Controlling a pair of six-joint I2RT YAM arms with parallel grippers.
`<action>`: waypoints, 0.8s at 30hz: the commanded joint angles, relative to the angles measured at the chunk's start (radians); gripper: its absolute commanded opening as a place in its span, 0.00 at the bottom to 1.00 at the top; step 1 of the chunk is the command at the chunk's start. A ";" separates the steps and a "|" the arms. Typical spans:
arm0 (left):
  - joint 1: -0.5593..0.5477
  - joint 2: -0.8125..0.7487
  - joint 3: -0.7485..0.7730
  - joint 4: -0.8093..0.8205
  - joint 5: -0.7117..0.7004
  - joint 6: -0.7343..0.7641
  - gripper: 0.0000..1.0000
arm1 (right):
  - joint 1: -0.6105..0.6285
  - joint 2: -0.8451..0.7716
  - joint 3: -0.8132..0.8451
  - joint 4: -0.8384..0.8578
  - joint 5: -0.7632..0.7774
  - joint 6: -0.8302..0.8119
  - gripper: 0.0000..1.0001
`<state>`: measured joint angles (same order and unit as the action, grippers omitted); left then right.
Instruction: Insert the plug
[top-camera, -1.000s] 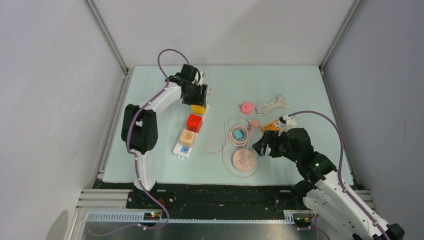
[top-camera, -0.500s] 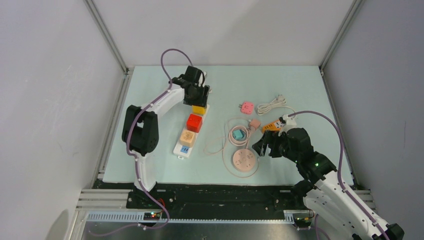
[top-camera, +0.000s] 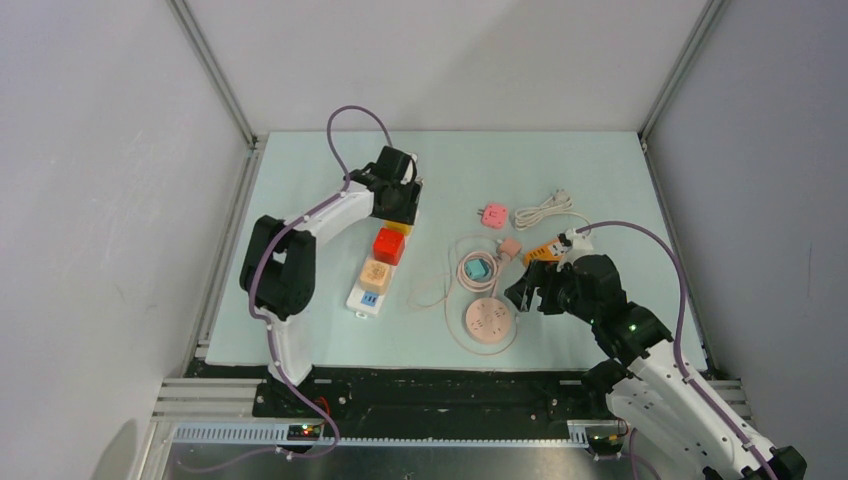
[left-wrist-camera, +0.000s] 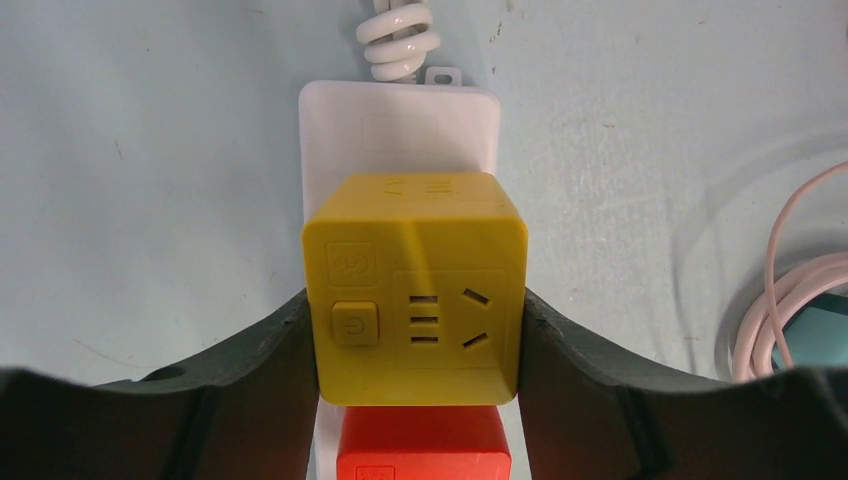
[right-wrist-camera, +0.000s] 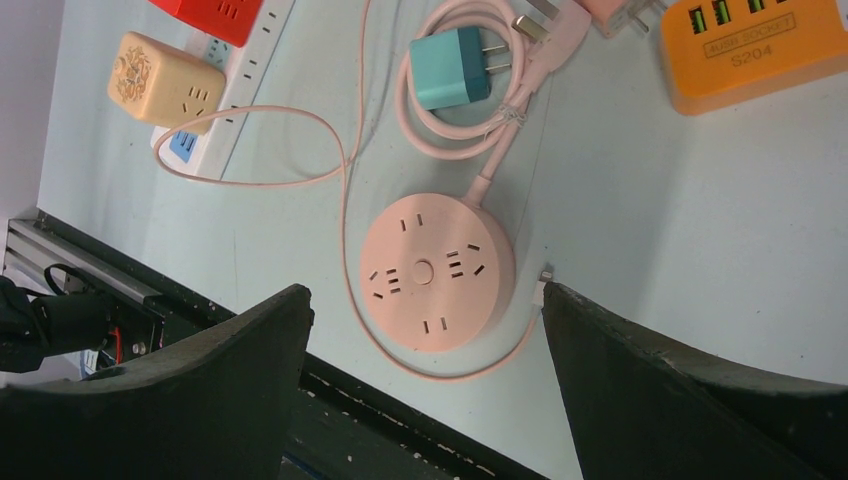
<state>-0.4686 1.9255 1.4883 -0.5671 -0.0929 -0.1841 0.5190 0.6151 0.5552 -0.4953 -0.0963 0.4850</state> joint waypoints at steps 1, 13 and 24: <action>-0.004 0.028 -0.053 -0.005 0.012 -0.062 0.00 | -0.008 0.001 0.001 0.038 -0.019 -0.012 0.89; 0.001 0.064 -0.030 -0.004 0.004 -0.070 0.00 | -0.011 0.003 0.002 0.035 -0.023 -0.013 0.89; -0.002 0.130 -0.081 -0.004 -0.038 -0.079 0.00 | -0.012 0.008 0.002 0.040 -0.021 -0.016 0.89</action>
<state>-0.4683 1.9427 1.4734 -0.5224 -0.1051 -0.2058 0.5121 0.6247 0.5552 -0.4953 -0.1135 0.4812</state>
